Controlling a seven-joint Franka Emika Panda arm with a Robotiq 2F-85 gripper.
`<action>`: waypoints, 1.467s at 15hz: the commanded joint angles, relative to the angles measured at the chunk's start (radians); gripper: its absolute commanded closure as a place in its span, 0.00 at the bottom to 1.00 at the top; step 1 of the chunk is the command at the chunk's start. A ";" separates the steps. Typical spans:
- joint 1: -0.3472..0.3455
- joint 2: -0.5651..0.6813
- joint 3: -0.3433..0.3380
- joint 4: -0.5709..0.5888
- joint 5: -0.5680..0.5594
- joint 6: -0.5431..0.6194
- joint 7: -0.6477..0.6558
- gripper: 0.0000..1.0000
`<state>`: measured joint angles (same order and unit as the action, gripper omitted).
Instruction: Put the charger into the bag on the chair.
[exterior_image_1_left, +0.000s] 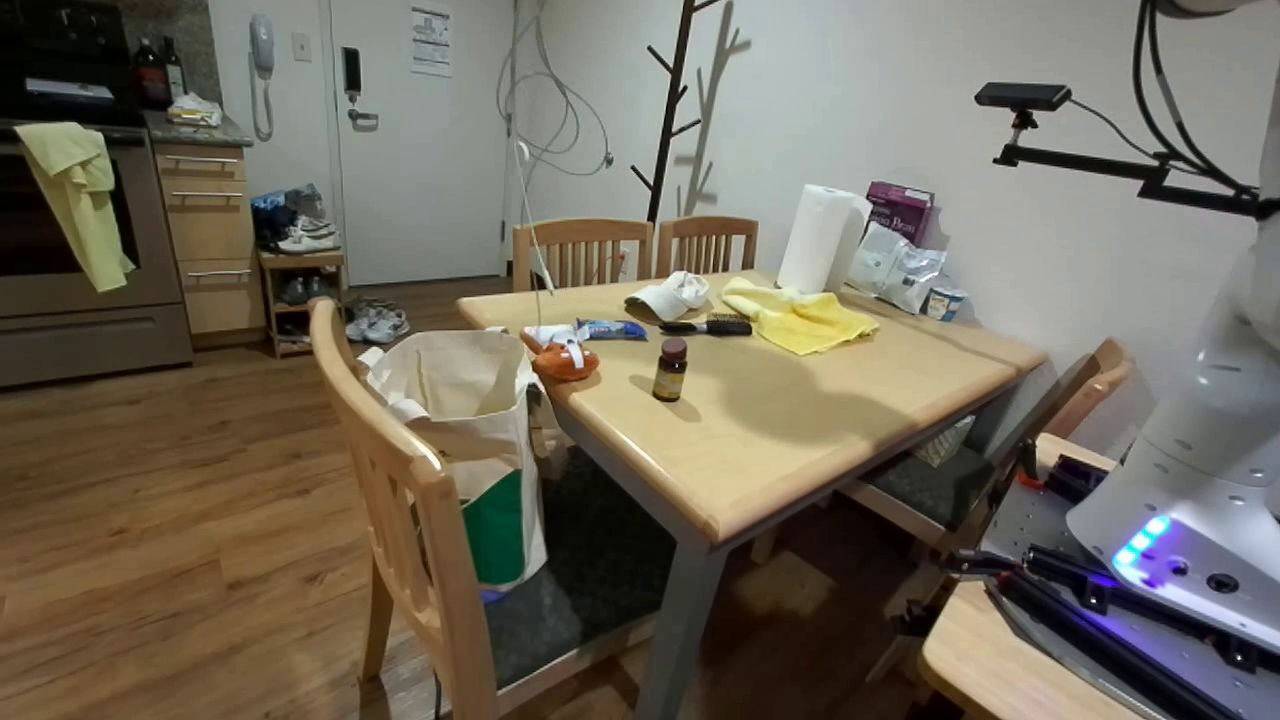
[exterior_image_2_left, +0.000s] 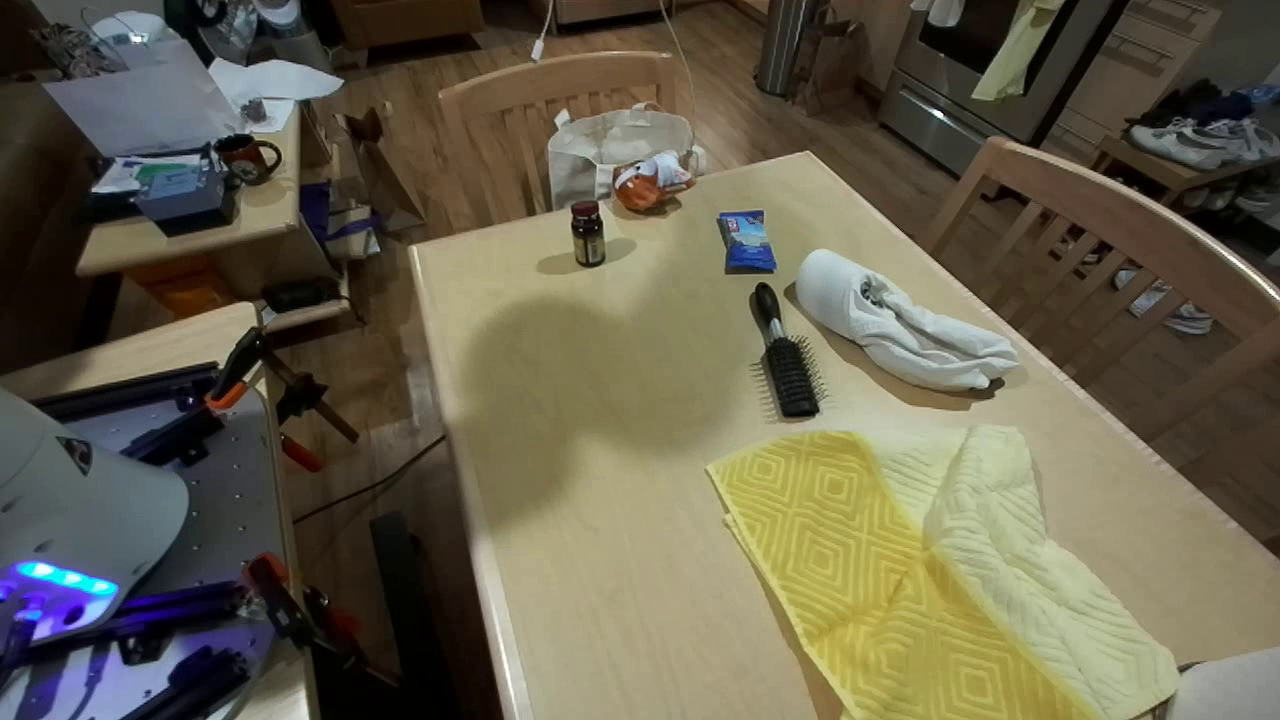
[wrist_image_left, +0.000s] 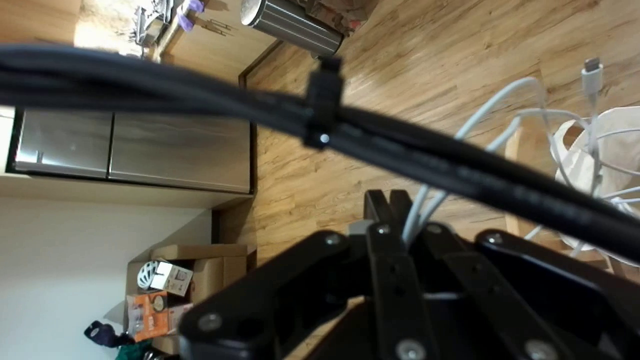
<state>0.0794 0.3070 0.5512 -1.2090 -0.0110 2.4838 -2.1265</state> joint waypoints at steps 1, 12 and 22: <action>0.058 0.035 0.012 0.107 -0.058 -0.092 -0.046 0.94; 0.294 0.125 -0.108 0.363 -0.111 -0.281 -0.096 0.94; 0.369 0.297 -0.219 0.583 -0.085 -0.327 -0.221 0.94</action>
<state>0.4142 0.5446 0.3529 -0.7326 -0.1088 2.1923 -2.2849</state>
